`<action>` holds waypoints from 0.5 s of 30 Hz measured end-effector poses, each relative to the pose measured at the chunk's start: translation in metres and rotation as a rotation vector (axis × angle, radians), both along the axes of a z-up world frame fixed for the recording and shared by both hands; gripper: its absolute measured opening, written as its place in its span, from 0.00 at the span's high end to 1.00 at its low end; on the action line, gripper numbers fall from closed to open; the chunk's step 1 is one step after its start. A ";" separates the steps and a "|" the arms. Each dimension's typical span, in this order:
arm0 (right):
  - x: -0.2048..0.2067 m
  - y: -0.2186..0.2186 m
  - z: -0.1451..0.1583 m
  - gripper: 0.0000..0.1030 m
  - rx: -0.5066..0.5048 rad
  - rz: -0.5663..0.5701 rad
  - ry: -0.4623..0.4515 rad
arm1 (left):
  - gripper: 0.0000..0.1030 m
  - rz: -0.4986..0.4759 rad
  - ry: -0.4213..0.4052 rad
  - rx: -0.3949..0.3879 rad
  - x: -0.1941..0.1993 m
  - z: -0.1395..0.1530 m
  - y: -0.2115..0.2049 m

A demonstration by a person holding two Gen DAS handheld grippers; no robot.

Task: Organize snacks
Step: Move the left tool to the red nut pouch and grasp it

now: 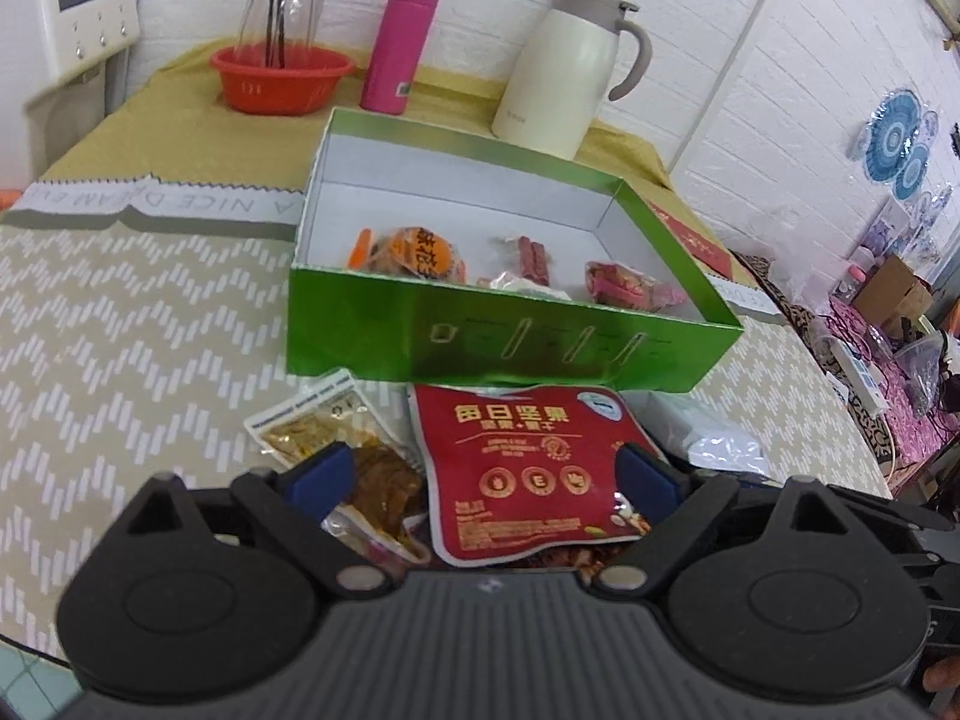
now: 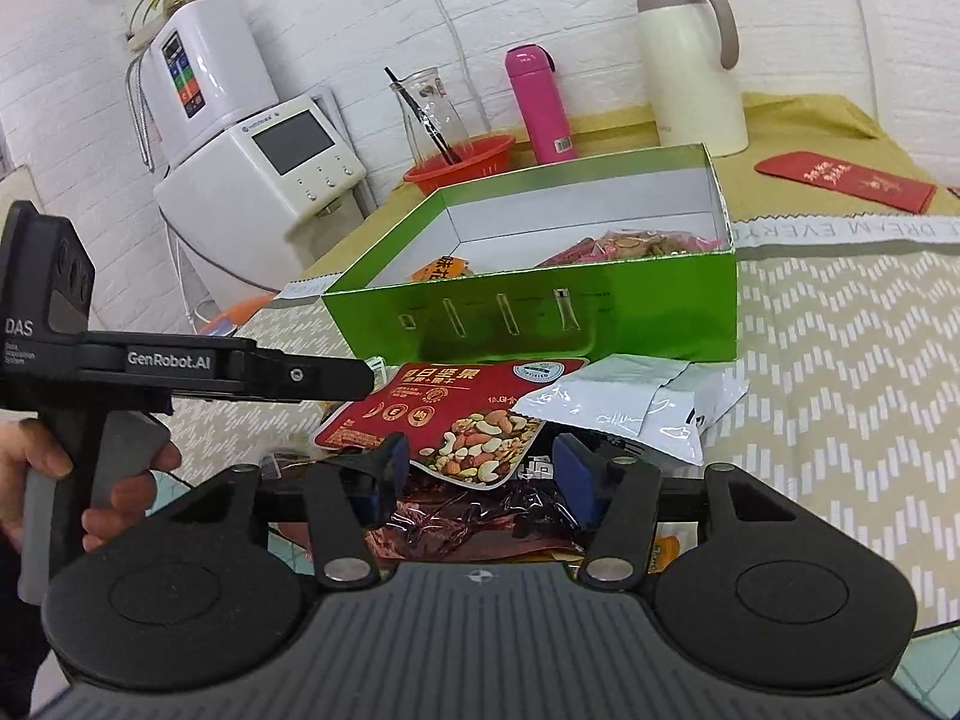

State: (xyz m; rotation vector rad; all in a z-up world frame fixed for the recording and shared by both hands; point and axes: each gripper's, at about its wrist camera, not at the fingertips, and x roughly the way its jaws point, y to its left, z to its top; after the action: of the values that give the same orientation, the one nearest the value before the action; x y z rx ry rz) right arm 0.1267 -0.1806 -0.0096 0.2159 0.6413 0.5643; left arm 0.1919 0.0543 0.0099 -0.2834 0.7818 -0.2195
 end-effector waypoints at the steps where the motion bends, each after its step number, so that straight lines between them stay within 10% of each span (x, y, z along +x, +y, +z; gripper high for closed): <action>1: 0.003 0.001 -0.002 0.14 0.014 -0.003 0.015 | 0.12 -0.001 0.012 0.002 0.005 -0.004 0.000; 11: 0.032 0.011 -0.017 0.16 0.057 -0.064 0.092 | 0.20 -0.040 0.039 0.081 0.031 -0.015 -0.011; 15: 0.027 0.015 -0.017 0.52 0.009 -0.077 0.058 | 0.45 -0.080 0.014 0.088 0.021 -0.009 -0.016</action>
State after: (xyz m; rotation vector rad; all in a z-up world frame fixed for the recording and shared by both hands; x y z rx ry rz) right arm 0.1540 -0.1654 -0.0262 0.2652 0.6843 0.4884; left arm 0.2129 0.0387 0.0014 -0.1710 0.8151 -0.2580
